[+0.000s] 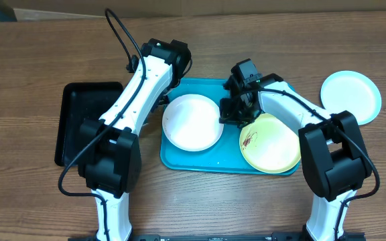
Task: Clean dirty plates on tray and stack at the side
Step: 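Scrub the white plate with the sponge while right gripper holds rim, then lift the white plate with right gripper and stack it on light-blue plate, then grip the yellow plate's rim with right gripper and slide it left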
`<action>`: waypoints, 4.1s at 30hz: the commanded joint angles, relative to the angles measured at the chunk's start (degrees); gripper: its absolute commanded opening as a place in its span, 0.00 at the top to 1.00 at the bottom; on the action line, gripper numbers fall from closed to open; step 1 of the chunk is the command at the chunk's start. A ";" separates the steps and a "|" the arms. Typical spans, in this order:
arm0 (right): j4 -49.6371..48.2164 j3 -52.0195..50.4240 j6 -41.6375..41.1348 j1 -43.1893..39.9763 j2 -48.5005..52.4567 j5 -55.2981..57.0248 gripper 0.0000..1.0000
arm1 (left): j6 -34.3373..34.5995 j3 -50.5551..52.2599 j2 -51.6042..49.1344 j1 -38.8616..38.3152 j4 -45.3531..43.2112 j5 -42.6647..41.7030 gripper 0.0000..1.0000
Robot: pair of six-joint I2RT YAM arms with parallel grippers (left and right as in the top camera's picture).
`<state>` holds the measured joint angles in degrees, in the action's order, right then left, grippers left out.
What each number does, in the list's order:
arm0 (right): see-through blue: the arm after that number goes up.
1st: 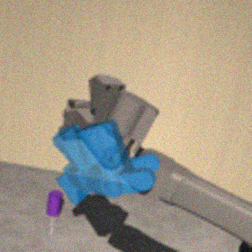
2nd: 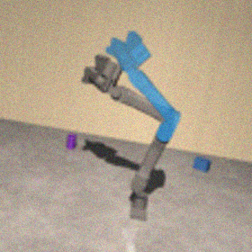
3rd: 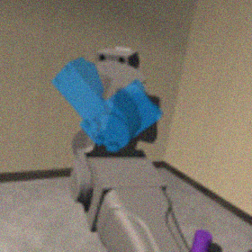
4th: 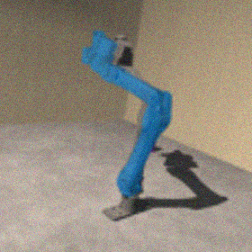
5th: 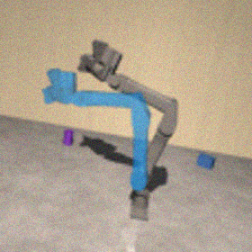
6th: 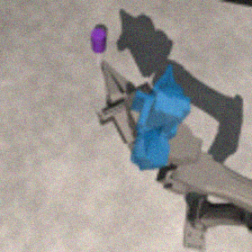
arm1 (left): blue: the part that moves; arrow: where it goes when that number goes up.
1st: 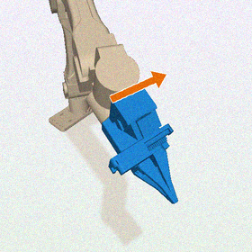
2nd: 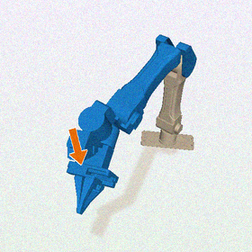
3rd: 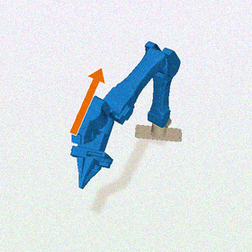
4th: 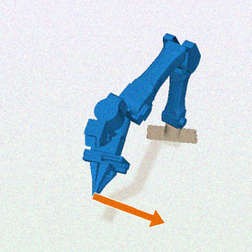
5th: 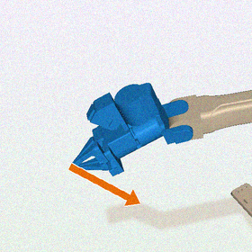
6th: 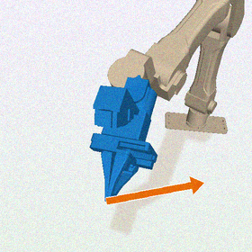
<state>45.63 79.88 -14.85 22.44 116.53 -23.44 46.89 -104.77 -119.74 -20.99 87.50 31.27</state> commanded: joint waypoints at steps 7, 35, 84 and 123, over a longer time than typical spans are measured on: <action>12.24 15.02 3.28 -1.22 -3.13 12.57 0.96 | -5.86 -1.09 1.36 0.74 -3.87 -11.45 0.96; 30.47 31.02 -13.53 -37.33 -4.33 31.71 0.96 | -11.17 -1.07 1.36 0.72 -6.93 -18.91 0.96; 38.66 19.39 -1.57 -48.37 -4.33 11.78 0.84 | -11.15 -1.07 1.36 0.72 -8.41 -19.39 0.96; 35.50 -1.86 1.88 -30.77 -9.81 14.34 0.48 | -11.17 -1.07 1.36 0.72 -9.38 -20.90 0.96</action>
<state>82.04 79.96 -13.47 -10.17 107.94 -8.82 36.82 -104.77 -119.74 -20.58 78.15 10.87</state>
